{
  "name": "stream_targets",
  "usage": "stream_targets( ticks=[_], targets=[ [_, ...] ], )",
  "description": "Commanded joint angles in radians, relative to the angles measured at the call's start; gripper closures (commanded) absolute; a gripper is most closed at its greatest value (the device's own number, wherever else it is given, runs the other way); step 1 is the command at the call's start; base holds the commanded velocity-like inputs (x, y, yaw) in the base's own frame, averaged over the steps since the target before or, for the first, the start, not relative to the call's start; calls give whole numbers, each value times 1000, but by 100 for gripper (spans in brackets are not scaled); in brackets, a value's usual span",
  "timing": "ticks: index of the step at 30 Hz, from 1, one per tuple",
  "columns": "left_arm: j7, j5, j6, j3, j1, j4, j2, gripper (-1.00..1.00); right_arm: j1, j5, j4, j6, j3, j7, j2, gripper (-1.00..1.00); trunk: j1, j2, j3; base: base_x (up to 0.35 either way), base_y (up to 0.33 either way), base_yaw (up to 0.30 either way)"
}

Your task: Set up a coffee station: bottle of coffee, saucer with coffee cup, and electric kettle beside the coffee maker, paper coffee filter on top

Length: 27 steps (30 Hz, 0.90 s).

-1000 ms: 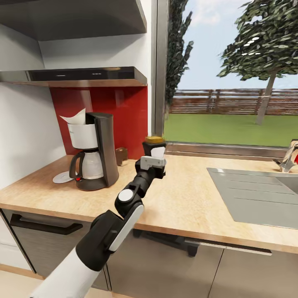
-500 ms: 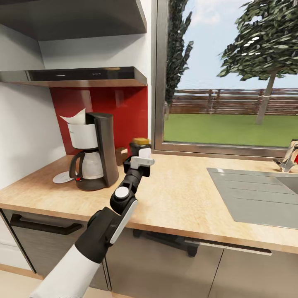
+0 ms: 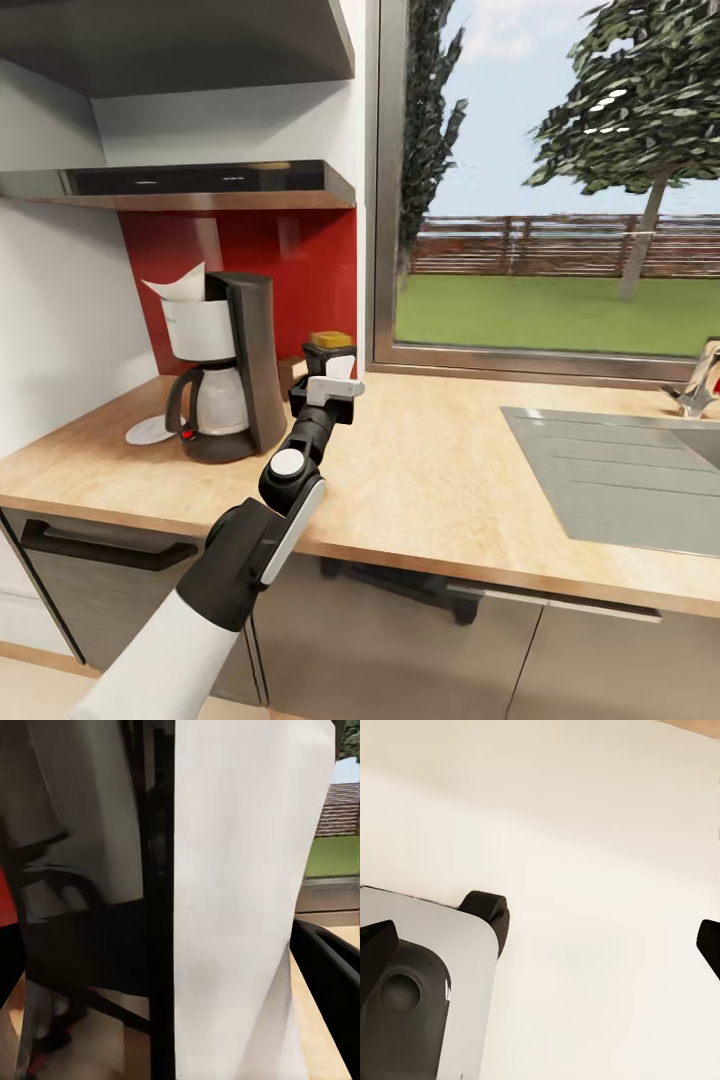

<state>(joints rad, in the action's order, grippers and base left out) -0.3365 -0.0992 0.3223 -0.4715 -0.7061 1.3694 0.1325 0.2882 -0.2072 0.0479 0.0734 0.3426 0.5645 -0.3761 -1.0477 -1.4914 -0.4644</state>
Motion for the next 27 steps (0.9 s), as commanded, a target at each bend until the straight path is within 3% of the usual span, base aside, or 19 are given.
stream_targets(
  ticks=[1,21,27],
  targets=[
    [-9,-10,3,-2,-1,1,0,100,2,-9,4,7,9,5,0,-100,0,-1,-1,117,0,0],
    [-10,-10,-3,-6,-1,-30,0,100,2,-9,5,3,9,2,0,-100,0,-1,-1,52,0,0],
    [-10,-10,-43,-7,-1,-52,1,100,1,-9,5,3,9,2,0,-100,0,-1,-5,0,0,0]
  ],
)
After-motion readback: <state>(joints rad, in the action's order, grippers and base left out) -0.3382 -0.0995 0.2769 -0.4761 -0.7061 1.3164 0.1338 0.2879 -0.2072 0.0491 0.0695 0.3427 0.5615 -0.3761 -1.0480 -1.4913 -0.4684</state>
